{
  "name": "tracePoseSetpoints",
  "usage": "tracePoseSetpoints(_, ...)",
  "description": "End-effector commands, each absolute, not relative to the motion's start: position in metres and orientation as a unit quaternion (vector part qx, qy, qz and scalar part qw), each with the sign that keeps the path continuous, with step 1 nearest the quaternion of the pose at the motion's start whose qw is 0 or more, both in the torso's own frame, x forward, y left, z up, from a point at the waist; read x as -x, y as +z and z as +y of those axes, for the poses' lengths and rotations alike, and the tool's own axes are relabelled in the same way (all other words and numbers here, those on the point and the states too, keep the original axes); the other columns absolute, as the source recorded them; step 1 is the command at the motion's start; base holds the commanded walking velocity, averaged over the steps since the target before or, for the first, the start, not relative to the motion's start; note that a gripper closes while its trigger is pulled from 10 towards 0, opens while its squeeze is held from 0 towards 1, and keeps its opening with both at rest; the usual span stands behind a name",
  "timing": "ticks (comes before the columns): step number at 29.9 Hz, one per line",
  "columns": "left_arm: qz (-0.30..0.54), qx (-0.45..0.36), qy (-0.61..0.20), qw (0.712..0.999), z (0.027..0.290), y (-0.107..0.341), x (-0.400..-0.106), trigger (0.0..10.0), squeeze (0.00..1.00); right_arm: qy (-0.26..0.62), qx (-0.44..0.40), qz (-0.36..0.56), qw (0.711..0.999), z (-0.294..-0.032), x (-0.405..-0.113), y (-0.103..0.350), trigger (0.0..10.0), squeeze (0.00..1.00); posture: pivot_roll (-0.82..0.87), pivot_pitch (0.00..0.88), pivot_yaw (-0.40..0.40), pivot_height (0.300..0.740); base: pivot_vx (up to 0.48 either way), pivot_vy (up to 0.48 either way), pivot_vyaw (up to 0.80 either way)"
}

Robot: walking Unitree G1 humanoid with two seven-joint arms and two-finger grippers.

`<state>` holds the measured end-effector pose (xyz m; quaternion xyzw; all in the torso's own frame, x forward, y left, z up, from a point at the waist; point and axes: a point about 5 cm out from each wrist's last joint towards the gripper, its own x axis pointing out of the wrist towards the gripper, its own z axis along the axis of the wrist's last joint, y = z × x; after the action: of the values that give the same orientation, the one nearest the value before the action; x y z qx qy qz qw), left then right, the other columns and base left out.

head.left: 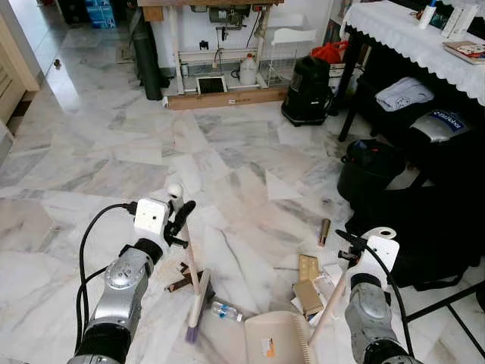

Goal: Sweep floor

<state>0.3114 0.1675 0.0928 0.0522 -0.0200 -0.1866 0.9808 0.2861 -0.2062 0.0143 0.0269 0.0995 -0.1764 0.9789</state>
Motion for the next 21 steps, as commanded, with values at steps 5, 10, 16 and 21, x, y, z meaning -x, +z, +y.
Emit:
tracePoseSetpoints(5,0.019,-0.054,-0.226,0.972,0.159,0.08,-0.305,10.0,0.0,-0.182,-0.025,0.102,0.978,-0.211,-0.283,0.012,10.0,0.0,0.01,0.0,-0.004,0.74,0.0,0.0,0.0)
tracePoseSetpoints(10,0.032,-0.068,-0.249,0.966,0.157,0.074,-0.3,10.0,0.0,-0.185,-0.023,0.102,0.977,-0.213,-0.282,0.012,10.0,0.0,0.01,0.0,-0.006,0.74,0.0,0.0,0.0)
tracePoseSetpoints(16,0.042,-0.09,-0.257,0.961,0.161,0.071,-0.296,10.0,0.0,-0.185,-0.023,0.102,0.977,-0.214,-0.283,0.013,10.0,0.0,0.01,0.0,-0.005,0.74,0.0,0.0,0.0)
tracePoseSetpoints(21,0.058,-0.081,-0.272,0.957,0.16,0.067,-0.293,10.0,0.0,-0.183,-0.025,0.105,0.977,-0.214,-0.283,0.013,10.0,0.0,0.01,0.0,-0.005,0.74,0.0,0.0,0.0)
